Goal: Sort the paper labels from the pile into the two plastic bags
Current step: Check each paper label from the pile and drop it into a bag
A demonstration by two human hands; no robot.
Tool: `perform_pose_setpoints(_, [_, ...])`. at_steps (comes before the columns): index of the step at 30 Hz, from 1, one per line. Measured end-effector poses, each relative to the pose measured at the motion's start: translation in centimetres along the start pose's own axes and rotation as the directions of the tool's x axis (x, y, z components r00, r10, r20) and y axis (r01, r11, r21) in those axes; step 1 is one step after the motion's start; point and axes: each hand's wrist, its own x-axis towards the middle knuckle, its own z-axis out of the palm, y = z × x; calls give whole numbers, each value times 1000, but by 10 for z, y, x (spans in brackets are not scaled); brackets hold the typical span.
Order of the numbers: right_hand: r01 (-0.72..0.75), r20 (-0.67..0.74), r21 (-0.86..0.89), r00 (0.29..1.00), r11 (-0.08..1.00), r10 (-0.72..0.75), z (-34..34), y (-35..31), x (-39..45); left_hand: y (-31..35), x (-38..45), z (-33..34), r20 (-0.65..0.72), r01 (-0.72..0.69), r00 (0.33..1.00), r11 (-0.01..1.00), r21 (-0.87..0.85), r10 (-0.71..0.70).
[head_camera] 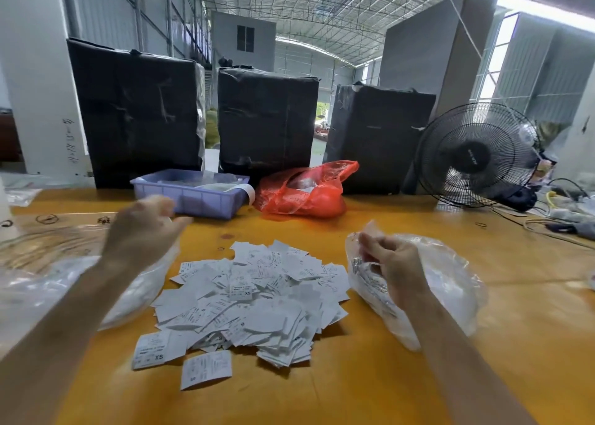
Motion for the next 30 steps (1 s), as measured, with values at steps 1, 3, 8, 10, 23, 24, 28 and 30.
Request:
perform_pose_setpoints(1, [-78, 137, 75, 988, 994, 68, 11, -2, -5, 16, -11, 4, 47, -50, 997, 985, -167, 58])
perform_pose_setpoints(3, [-166, 374, 66, 918, 984, 130, 31, -2, -14, 49, -32, 10, 298, 0, 943, 898, -439, 145])
perform_pose_setpoints(8, [-143, 595, -36, 792, 989, 136, 64, 9, -34, 68, -55, 38, 689, 346, 699, 752, -561, 193])
perform_pose_setpoints(10, [-125, 602, -48, 788, 991, 128, 69, 14, -37, 64, -58, 44, 713, 407, 675, 712, -573, 189])
perform_pose_setpoints(23, [528, 633, -679, 773, 509, 43, 86, 40, -47, 43, -50, 55, 552, 526, 826, 507, -683, -113])
perform_pose_setpoints(24, [565, 646, -679, 763, 468, 17, 87, 40, -48, 42, -49, 55, 551, 530, 825, 504, -682, -121])
perform_pose_setpoints(28, [639, 668, -687, 743, 346, -44, 85, 38, -49, 37, -47, 56, 537, 532, 831, 486, -693, -144])
perform_pose_setpoints(30, [560, 616, -676, 786, 480, -50, 85, 34, -48, 36, -46, 55, 530, 533, 835, 466, -706, -151])
